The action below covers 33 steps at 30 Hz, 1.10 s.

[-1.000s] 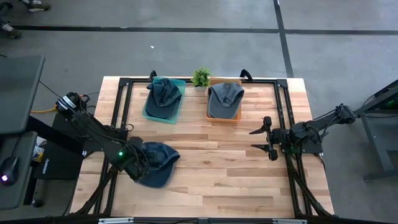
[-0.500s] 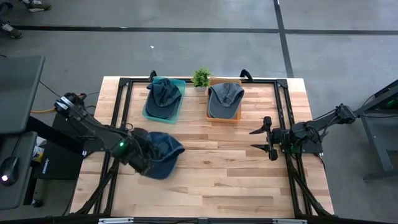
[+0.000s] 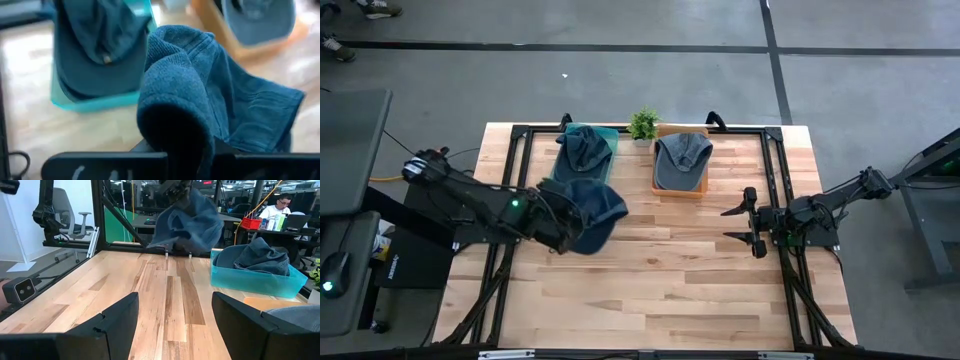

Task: Pick & Place hat
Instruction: Put the dark gray cap into the green bin

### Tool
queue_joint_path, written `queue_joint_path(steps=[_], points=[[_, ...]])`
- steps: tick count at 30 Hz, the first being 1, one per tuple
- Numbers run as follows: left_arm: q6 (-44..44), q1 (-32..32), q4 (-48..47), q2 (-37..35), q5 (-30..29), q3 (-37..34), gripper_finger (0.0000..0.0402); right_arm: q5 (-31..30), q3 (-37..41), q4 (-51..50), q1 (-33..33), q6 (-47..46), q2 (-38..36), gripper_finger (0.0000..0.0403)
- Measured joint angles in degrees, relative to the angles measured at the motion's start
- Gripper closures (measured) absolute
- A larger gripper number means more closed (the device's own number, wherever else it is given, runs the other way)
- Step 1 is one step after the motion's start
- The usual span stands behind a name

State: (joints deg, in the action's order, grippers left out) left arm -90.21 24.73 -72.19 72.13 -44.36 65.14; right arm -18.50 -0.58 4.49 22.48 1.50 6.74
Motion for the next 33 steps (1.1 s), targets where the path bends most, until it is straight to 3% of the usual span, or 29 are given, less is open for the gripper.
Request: queue_joint_path(steps=[7, 22, 33], points=[[0.88, -0.35, -3.22, -6.67, -7.99, 0.07, 0.0401, 0.00, 0.00, 0.00, 0.02, 0.00, 0.00, 0.0155], [11.91, -0.42, -6.48, -25.81, -18.30, 0.07, 0.0401, 0.00, 0.00, 0.00, 0.02, 0.00, 0.00, 0.0155], [14.12, -0.42, -9.39, -32.34, -25.64, 0.07, 0.0401, 0.00, 0.00, 0.00, 0.01, 0.00, 0.00, 0.0155]])
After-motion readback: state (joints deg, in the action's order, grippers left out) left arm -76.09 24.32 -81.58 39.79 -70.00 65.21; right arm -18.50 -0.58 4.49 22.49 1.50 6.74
